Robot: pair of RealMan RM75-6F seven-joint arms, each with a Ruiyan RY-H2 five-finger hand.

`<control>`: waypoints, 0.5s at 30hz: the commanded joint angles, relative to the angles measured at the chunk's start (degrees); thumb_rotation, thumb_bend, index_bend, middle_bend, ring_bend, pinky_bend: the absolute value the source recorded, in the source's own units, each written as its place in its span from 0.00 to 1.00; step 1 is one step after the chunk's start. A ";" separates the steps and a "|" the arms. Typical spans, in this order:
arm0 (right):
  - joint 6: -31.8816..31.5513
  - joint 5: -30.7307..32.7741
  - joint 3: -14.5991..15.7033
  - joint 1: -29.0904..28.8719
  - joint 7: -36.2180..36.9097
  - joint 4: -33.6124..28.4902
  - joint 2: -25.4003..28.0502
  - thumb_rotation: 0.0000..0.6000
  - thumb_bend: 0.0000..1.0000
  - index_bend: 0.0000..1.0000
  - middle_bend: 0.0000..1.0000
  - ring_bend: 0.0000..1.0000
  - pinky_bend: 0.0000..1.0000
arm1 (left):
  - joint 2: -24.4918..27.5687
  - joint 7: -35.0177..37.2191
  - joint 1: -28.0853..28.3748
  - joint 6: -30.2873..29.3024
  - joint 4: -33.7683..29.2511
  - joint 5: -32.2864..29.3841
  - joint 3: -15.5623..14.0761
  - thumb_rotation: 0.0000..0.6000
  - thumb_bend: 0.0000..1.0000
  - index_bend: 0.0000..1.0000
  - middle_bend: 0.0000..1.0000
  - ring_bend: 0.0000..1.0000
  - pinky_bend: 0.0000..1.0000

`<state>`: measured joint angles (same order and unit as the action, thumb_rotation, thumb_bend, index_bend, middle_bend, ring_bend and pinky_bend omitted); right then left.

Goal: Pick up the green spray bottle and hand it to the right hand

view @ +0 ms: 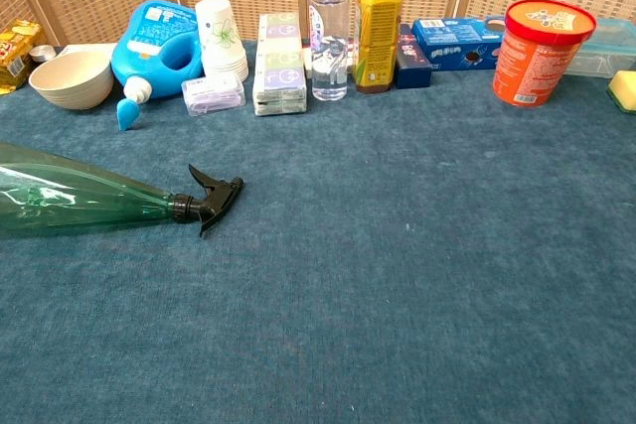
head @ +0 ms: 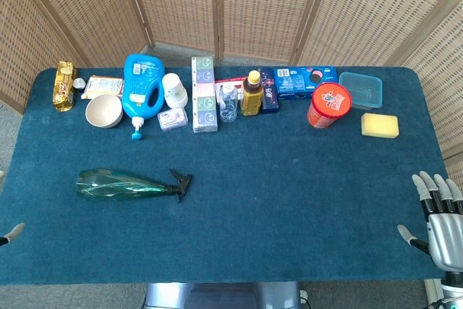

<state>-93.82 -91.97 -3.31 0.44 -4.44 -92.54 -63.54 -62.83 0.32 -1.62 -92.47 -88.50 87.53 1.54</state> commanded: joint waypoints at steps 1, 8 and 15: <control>-0.16 -0.02 0.07 0.13 1.09 -0.36 0.56 1.00 0.00 0.00 0.00 0.00 0.00 | -0.16 -0.51 0.20 0.36 -0.10 0.26 -0.23 1.00 0.00 0.00 0.00 0.00 0.00; -0.28 -0.42 0.38 0.31 2.63 -0.56 1.29 1.00 0.00 0.00 0.00 0.00 0.00 | -1.06 -2.23 0.54 1.43 0.34 0.98 -0.97 1.00 0.00 0.00 0.00 0.00 0.00; -0.54 -0.62 0.55 0.54 3.80 -0.92 1.85 1.00 0.00 0.00 0.00 0.00 0.00 | -2.20 -5.23 5.40 7.84 -0.31 2.35 -0.41 1.00 0.00 0.00 0.00 0.00 0.00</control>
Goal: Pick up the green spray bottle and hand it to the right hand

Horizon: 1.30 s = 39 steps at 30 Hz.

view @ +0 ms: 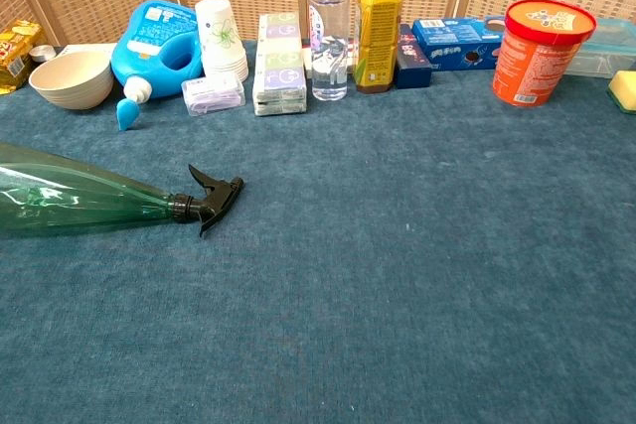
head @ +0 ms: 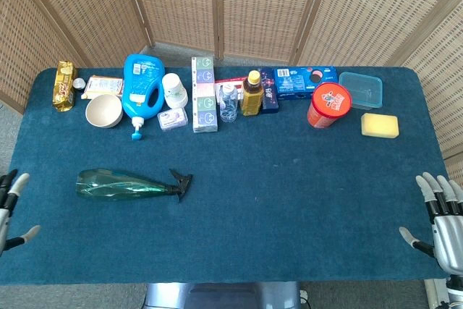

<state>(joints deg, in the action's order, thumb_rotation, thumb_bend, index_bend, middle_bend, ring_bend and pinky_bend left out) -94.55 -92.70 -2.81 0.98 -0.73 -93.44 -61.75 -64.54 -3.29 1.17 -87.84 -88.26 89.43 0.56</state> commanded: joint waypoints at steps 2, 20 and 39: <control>0.48 0.45 -0.01 -0.06 0.08 -0.02 0.11 1.00 0.00 0.00 0.00 0.00 0.00 | -0.58 -4.07 5.05 6.55 -1.54 -0.21 1.51 1.00 0.00 0.00 0.00 0.00 0.00; 1.28 2.27 -0.65 -0.17 2.05 0.15 0.74 1.00 0.00 0.00 0.00 0.00 0.00 | -9.99 -30.81 18.87 26.97 -4.99 -20.98 6.94 1.00 0.00 0.00 0.00 0.00 0.00; 1.26 2.52 -0.82 -0.06 5.63 0.45 1.60 1.00 0.00 0.00 0.00 0.00 0.00 | -16.24 -48.65 25.37 24.73 -5.18 -37.45 6.43 1.00 0.00 0.37 0.35 0.35 0.51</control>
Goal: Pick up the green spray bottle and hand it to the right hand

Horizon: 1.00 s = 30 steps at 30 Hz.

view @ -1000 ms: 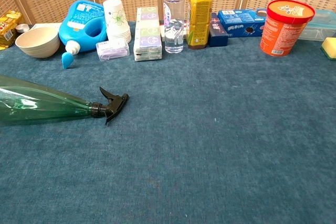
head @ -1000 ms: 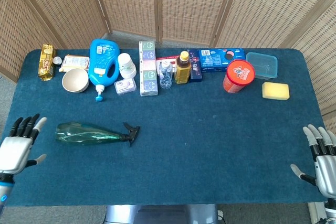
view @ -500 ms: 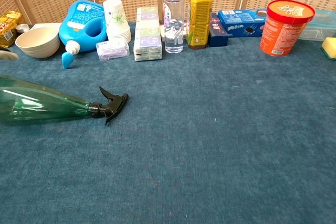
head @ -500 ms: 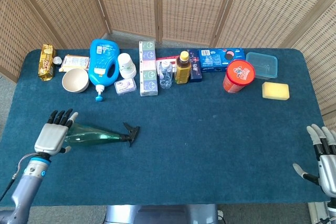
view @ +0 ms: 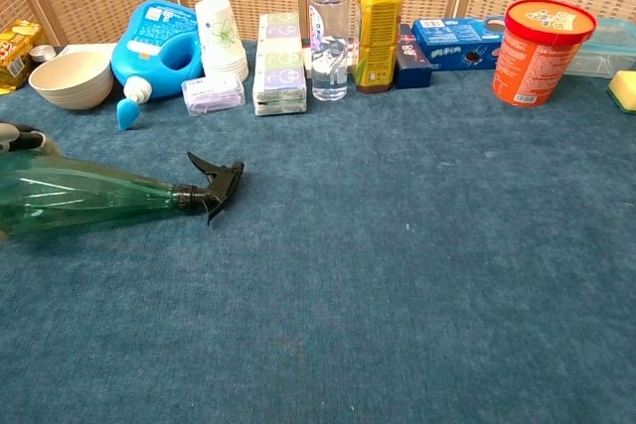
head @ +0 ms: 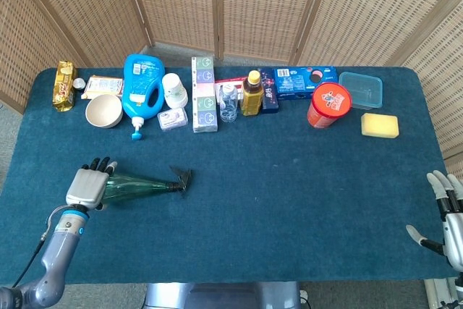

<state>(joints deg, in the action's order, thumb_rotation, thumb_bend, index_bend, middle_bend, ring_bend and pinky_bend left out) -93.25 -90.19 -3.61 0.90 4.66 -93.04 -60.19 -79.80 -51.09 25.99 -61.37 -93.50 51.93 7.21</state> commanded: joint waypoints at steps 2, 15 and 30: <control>-0.03 0.10 -0.06 0.03 0.57 0.13 0.09 1.00 0.00 0.00 0.00 0.00 0.00 | -1.57 -1.02 0.50 -3.35 0.42 0.73 -0.54 1.00 0.01 0.42 0.40 0.39 0.55; 1.72 -0.96 0.96 -0.58 7.13 -0.14 1.10 1.00 0.00 0.00 0.00 0.00 0.00 | 4.79 38.08 -5.40 -8.10 0.10 22.53 -2.10 1.00 0.01 0.44 0.42 0.41 0.56; 10.29 -0.54 0.25 -6.18 23.96 -0.52 3.28 1.00 0.00 0.00 0.00 0.00 0.00 | 3.35 84.37 -6.08 -22.40 13.08 43.61 -3.17 1.00 0.01 0.44 0.42 0.42 0.56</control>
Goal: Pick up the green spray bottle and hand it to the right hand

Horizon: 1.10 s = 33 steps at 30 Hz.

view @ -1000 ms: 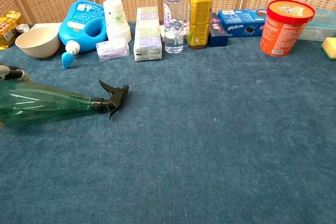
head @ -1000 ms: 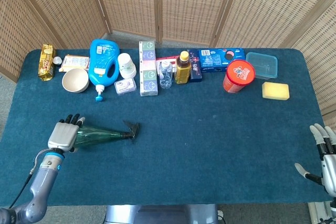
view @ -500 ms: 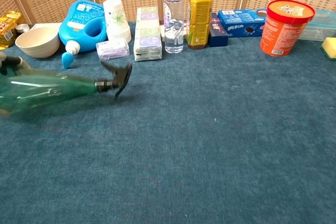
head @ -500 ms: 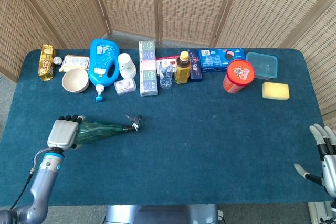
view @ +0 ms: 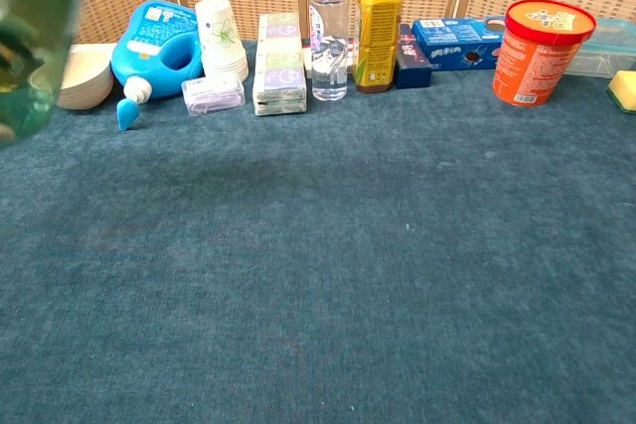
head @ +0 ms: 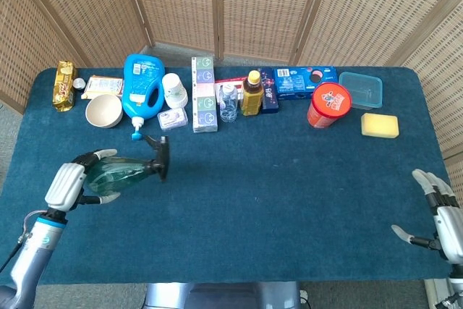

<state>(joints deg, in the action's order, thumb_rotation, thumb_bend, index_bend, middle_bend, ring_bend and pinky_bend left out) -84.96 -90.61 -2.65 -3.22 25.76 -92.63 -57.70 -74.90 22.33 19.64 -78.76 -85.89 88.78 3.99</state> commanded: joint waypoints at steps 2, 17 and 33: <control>2.95 -0.80 -1.08 -3.25 5.02 -2.71 1.52 1.00 0.00 0.00 0.00 0.00 0.00 | -2.79 13.81 1.26 -5.24 6.48 7.62 0.33 1.00 0.00 0.44 0.42 0.42 0.56; 12.15 -6.57 -6.67 -18.03 38.94 -19.03 10.86 1.00 0.00 0.00 0.00 0.00 0.07 | -10.18 20.31 12.74 6.68 4.17 4.93 4.21 1.00 0.00 0.44 0.42 0.43 0.56; 20.45 -0.74 -10.97 -28.10 47.05 -17.15 8.40 1.00 0.00 0.00 0.00 0.00 0.07 | -18.14 11.83 21.78 17.50 -0.94 -1.84 8.46 1.00 0.00 0.43 0.42 0.42 0.56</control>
<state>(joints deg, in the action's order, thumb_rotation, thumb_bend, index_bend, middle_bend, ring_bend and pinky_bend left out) -64.79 -91.61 -13.48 -30.90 71.96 -110.38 -48.81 -91.77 35.98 39.96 -63.04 -85.92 88.80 11.35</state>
